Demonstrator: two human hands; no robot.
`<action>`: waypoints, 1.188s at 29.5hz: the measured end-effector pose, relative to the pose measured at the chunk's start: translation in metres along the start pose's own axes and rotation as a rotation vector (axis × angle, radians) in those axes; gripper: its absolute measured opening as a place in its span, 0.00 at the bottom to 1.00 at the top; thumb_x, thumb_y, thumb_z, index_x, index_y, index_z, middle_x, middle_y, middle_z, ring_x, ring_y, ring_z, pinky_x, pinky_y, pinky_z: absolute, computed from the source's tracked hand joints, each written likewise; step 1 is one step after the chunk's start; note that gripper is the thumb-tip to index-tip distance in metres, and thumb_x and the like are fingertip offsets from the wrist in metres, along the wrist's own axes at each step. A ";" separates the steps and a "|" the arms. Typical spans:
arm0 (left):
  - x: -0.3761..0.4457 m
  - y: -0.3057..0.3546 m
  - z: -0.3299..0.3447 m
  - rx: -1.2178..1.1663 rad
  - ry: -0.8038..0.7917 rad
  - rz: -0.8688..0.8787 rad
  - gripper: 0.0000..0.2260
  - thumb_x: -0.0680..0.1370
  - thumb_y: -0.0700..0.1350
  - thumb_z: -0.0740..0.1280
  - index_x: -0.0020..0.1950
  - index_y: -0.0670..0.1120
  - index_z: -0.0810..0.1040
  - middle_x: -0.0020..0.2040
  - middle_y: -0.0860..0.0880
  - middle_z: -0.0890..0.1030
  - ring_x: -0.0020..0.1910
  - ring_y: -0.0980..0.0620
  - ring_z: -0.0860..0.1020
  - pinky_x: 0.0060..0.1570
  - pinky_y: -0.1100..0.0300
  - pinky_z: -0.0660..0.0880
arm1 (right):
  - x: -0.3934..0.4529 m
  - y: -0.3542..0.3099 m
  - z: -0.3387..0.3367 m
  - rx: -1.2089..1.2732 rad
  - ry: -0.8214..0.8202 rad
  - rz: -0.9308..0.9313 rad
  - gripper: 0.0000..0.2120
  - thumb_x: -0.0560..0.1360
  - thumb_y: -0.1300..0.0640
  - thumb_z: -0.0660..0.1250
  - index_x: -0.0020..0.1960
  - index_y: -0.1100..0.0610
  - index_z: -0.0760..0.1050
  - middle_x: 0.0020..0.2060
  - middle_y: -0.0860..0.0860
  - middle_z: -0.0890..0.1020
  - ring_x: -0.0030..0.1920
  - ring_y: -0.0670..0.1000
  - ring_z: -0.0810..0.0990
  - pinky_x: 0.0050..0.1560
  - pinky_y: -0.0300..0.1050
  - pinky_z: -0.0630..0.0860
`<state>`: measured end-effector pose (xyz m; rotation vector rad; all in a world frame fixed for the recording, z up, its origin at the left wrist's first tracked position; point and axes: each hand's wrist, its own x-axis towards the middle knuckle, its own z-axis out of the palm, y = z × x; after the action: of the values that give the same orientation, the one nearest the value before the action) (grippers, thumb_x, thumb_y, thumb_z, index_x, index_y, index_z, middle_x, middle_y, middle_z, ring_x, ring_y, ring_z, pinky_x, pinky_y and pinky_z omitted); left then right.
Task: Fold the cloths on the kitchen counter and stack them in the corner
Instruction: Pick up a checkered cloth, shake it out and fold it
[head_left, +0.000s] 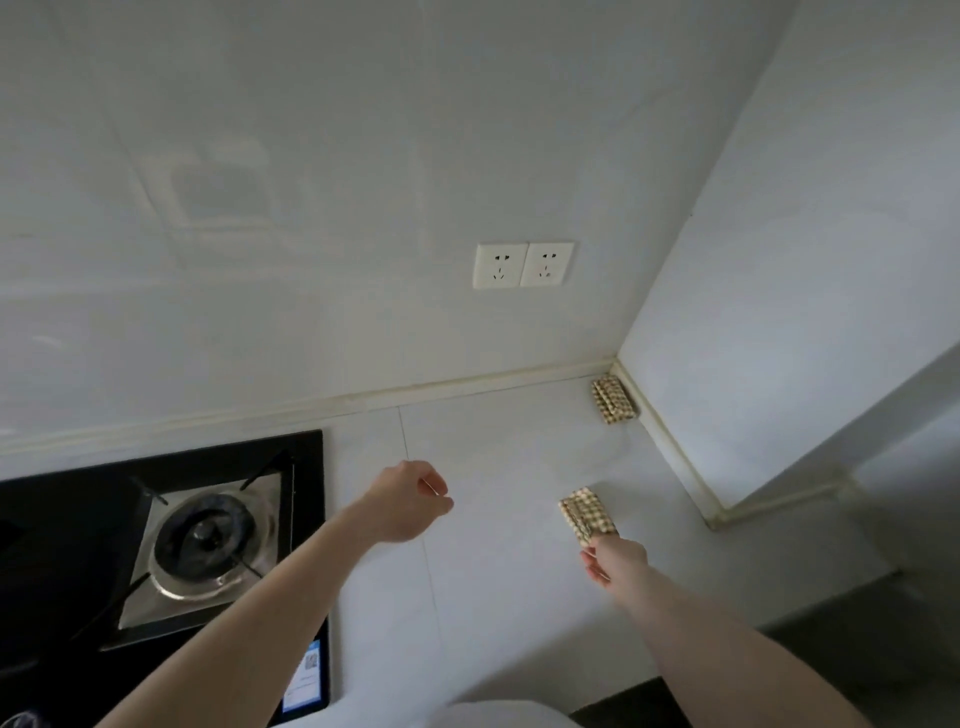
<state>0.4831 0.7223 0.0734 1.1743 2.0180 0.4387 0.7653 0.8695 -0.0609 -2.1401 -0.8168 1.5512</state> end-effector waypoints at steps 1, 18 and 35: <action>0.001 0.001 0.002 0.017 -0.001 -0.002 0.08 0.80 0.52 0.70 0.58 0.53 0.79 0.54 0.54 0.81 0.54 0.53 0.79 0.56 0.59 0.77 | 0.008 -0.004 -0.004 0.016 0.010 0.016 0.05 0.77 0.71 0.66 0.47 0.63 0.74 0.33 0.58 0.79 0.19 0.48 0.76 0.17 0.35 0.71; 0.027 0.040 0.005 0.018 -0.010 -0.003 0.03 0.78 0.54 0.71 0.50 0.58 0.80 0.51 0.58 0.82 0.49 0.57 0.81 0.53 0.59 0.77 | 0.094 -0.072 -0.034 0.340 0.096 0.100 0.08 0.80 0.70 0.58 0.52 0.65 0.75 0.34 0.55 0.79 0.30 0.51 0.74 0.33 0.44 0.74; 0.043 0.035 -0.008 0.068 0.008 -0.046 0.03 0.78 0.55 0.71 0.50 0.59 0.81 0.48 0.57 0.83 0.47 0.58 0.81 0.47 0.61 0.75 | 0.134 -0.125 -0.029 0.506 -0.067 0.000 0.15 0.83 0.65 0.61 0.69 0.66 0.70 0.47 0.53 0.79 0.42 0.49 0.81 0.42 0.40 0.83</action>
<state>0.4852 0.7775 0.0821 1.1654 2.0770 0.3548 0.7931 1.0527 -0.0739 -1.7273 -0.3840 1.6257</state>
